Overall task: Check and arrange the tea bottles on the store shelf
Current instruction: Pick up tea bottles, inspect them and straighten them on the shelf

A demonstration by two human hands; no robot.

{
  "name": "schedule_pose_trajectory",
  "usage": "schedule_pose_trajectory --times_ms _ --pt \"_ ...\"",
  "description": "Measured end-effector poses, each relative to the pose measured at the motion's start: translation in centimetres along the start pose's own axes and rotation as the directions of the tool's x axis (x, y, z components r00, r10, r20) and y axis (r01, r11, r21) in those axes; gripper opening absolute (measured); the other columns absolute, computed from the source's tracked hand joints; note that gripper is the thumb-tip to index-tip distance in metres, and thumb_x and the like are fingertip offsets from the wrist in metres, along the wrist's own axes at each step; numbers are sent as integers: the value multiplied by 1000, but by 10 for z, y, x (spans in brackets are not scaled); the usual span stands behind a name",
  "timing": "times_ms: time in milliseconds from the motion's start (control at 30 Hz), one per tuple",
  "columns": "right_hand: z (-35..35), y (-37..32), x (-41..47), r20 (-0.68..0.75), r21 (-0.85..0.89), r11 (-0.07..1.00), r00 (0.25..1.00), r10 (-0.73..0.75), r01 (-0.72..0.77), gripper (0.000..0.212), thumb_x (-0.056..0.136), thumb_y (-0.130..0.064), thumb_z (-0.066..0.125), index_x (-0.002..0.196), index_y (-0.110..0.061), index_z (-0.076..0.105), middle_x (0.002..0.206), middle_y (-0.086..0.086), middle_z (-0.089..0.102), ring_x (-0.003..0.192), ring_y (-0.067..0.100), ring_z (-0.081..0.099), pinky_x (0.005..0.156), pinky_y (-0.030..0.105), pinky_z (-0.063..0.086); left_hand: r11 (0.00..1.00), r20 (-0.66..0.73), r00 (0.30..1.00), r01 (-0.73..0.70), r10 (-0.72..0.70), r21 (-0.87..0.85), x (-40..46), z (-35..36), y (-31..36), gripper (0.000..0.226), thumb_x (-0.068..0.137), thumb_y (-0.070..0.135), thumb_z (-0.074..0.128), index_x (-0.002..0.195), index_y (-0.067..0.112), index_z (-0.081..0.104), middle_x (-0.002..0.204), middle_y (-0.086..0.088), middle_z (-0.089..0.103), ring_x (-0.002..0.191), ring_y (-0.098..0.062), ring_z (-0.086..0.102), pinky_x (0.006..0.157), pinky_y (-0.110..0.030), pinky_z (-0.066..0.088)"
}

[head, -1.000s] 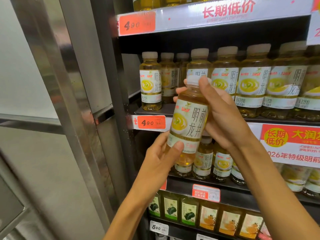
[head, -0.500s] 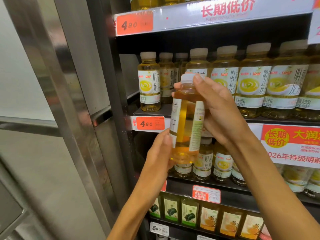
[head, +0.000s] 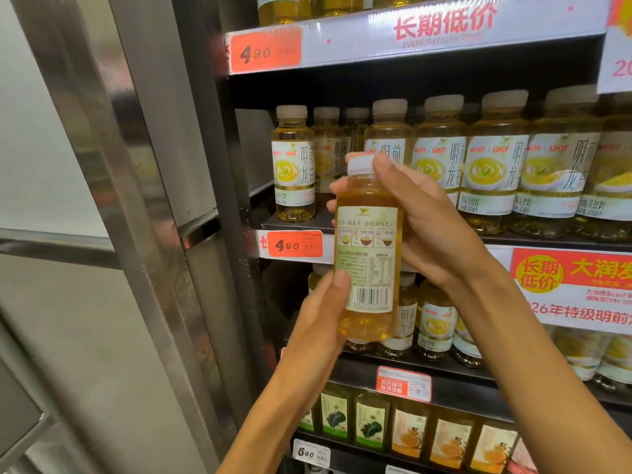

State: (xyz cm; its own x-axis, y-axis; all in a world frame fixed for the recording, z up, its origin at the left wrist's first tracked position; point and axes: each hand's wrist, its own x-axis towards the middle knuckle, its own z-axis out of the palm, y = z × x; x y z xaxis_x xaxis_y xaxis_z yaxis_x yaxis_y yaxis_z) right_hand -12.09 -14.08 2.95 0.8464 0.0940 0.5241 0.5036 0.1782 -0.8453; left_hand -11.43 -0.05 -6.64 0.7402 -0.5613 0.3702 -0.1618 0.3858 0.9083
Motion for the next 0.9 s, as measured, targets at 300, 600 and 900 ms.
schedule_pose_trajectory --times_ms 300,600,900 --pt "1 -3 -1 -68 108 994 997 31 -23 43 93 -37 45 122 -7 56 113 11 69 110 19 63 93 30 52 998 -41 999 -15 13 -61 7 2 8 61 79 62 48 125 23 61 110 -6 70 98 -18 67 82 -30 54" --pt "1 3 0 20 191 980 999 43 -46 36 87 -34 50 112 -10 62 108 11 71 109 27 64 92 39 53 995 6 999 34 -34 -95 3 -2 6 60 91 62 34 128 21 60 120 -10 67 111 -23 64 96 -37 52" --pt "4 7 3 -104 150 986 991 82 -65 46 78 -38 63 112 -9 55 95 7 71 103 27 67 85 36 56 989 27 996 83 -81 -121 -4 3 11 54 82 64 44 116 29 68 107 -7 71 92 -19 70 75 -29 56"
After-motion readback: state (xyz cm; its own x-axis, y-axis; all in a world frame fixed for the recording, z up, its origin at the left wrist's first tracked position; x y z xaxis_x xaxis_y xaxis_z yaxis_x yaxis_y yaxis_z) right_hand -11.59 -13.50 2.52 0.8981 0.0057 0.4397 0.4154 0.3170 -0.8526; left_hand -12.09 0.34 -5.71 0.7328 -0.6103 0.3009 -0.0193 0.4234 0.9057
